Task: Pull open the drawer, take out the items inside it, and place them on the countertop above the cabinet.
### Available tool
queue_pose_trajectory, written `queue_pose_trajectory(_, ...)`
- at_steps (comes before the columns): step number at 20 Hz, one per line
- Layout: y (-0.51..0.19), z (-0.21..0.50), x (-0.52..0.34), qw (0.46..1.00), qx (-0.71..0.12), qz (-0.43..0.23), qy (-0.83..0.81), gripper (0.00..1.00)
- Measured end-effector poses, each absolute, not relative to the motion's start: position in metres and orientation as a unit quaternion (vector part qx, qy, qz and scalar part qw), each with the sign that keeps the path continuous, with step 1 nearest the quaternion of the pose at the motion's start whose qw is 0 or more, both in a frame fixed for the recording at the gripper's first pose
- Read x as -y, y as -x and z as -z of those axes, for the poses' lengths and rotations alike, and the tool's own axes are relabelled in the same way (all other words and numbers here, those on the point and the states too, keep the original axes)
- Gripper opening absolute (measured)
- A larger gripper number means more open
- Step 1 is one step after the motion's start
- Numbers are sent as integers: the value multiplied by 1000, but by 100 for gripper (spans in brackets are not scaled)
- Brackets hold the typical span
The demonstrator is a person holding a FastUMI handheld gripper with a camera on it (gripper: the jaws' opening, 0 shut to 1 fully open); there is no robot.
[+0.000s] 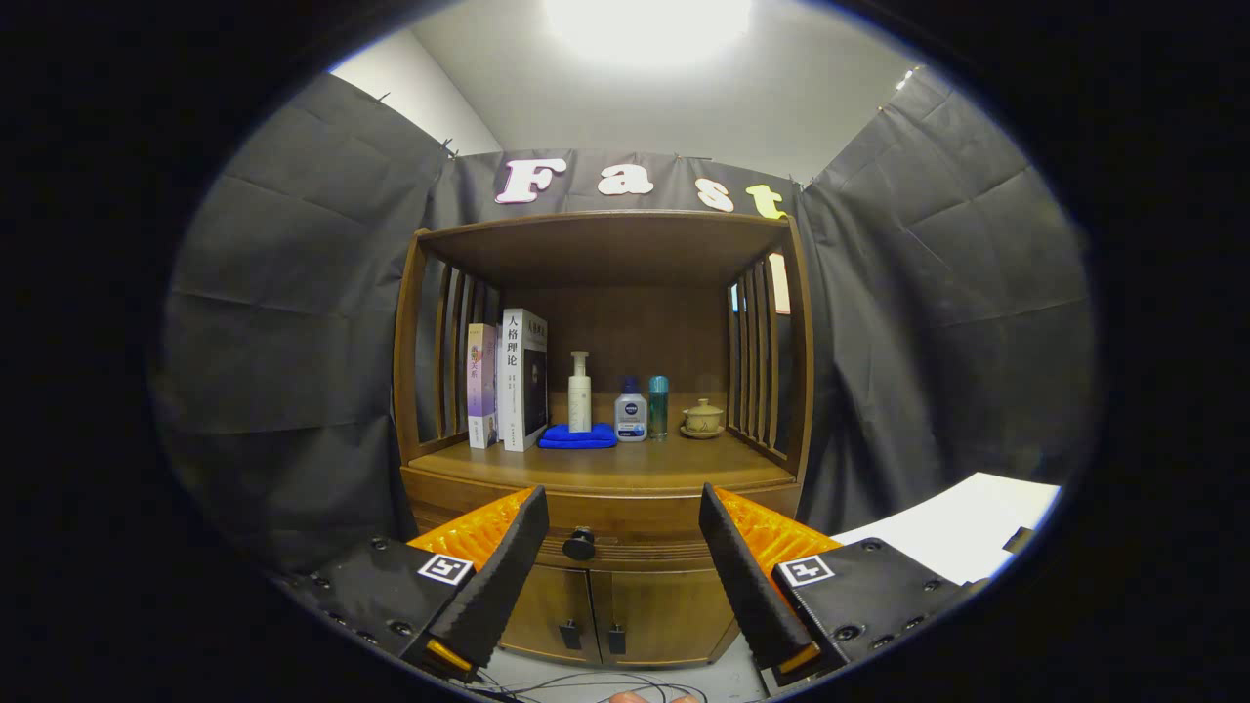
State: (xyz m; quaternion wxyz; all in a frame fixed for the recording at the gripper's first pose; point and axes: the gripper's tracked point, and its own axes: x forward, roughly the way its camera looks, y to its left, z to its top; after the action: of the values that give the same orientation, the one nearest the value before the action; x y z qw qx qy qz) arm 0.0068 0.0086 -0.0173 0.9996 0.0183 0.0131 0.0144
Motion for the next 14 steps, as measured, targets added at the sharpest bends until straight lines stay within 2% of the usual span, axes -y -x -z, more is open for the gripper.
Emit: queue_pose_trajectory(14,-27,62,-14,999,-43,-23,-25,98)
